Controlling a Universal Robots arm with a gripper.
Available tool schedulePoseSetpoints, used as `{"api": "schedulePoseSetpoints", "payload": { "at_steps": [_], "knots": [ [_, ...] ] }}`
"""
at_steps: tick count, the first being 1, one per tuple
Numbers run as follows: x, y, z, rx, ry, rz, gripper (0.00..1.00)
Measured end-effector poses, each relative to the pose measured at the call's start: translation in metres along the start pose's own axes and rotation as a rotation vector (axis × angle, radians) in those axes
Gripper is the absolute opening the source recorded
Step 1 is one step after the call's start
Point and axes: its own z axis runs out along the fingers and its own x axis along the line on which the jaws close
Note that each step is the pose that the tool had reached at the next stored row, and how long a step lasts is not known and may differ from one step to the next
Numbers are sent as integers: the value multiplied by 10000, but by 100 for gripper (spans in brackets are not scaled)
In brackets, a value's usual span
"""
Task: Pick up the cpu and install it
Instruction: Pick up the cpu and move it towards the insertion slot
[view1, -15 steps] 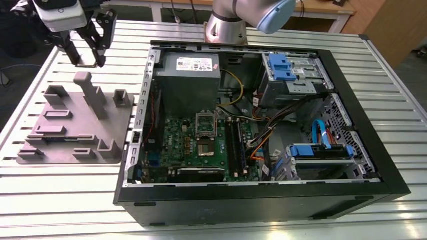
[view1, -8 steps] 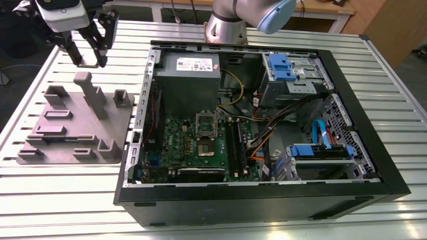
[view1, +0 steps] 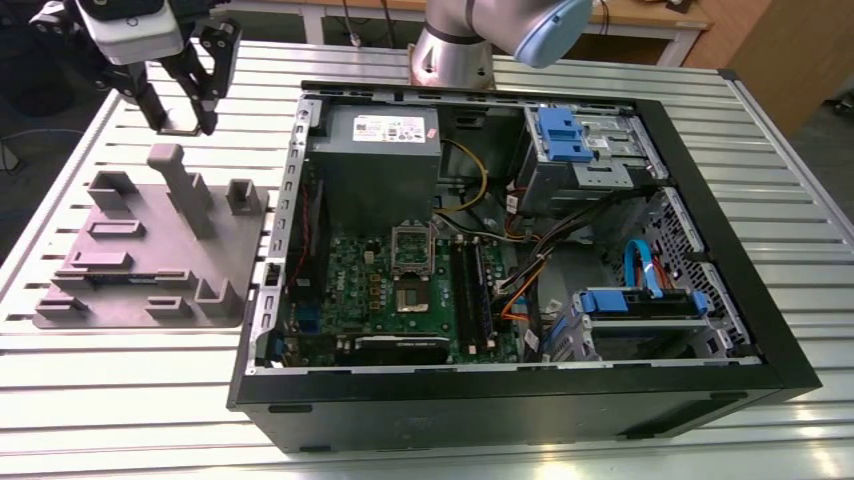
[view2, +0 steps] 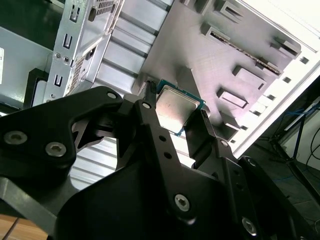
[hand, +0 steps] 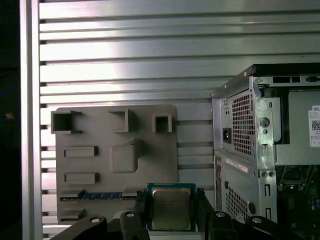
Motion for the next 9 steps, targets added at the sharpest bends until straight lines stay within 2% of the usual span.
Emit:
{"api": "schedulePoseSetpoints", "payload": {
  "at_steps": [9],
  "knots": [
    [-27,1,0,0,0,0,47]
  ]
}}
